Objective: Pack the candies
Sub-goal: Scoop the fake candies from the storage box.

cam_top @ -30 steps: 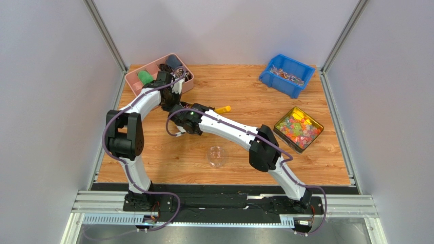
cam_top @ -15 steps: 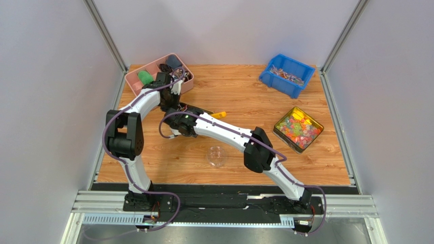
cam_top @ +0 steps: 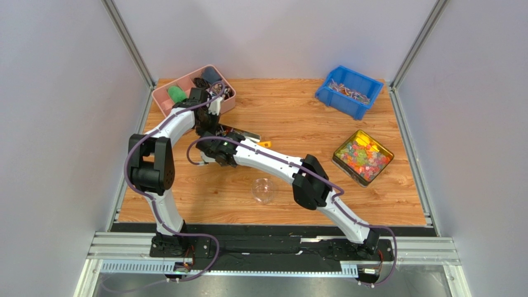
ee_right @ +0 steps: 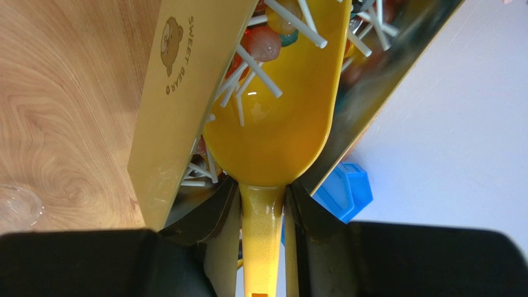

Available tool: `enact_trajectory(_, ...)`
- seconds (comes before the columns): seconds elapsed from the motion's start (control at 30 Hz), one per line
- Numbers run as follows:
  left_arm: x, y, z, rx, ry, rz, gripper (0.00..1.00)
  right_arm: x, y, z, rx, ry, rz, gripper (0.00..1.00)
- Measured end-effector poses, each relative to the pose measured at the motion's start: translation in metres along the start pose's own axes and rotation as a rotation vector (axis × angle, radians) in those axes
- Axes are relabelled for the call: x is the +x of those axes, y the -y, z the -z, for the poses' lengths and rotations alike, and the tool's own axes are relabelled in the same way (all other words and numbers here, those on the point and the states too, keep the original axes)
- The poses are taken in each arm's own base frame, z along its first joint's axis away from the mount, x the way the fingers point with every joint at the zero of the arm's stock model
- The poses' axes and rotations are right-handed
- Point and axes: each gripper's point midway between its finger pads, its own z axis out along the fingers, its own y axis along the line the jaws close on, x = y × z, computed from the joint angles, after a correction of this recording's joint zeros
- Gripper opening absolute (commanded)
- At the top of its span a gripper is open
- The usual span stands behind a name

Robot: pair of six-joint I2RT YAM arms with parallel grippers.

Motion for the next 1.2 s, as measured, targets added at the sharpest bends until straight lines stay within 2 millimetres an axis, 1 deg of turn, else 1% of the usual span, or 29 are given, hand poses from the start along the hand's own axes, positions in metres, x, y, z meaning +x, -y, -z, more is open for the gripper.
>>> enact_trajectory(0.33, 0.000, -0.007, 0.001, -0.021, 0.001, 0.005, 0.00, -0.011, -0.003, -0.006, -0.028, 0.062, -0.070, 0.00)
enact_trajectory(0.43, 0.001, -0.009, 0.001, -0.031, -0.001, 0.004, 0.00, -0.015, -0.005, -0.010, -0.049, 0.090, -0.113, 0.00)
enact_trajectory(0.5, 0.000, -0.008, 0.001, -0.030, 0.000, 0.002, 0.00, -0.021, -0.003, -0.012, -0.056, 0.125, -0.155, 0.00)
enact_trajectory(0.67, 0.000, -0.010, 0.001, -0.039, 0.002, 0.003, 0.00, -0.024, -0.006, -0.015, -0.092, 0.169, -0.212, 0.00)
enact_trajectory(0.97, 0.000, -0.008, 0.001, -0.028, 0.001, 0.002, 0.00, -0.022, -0.006, -0.009, -0.142, 0.246, -0.284, 0.00)
enact_trajectory(1.07, -0.001, -0.003, 0.001, -0.013, 0.004, 0.001, 0.00, -0.018, -0.003, -0.006, -0.161, 0.272, -0.316, 0.00)
enact_trajectory(1.2, -0.002, 0.001, 0.000, 0.008, 0.010, 0.003, 0.00, -0.008, 0.005, 0.003, -0.180, 0.306, -0.356, 0.00)
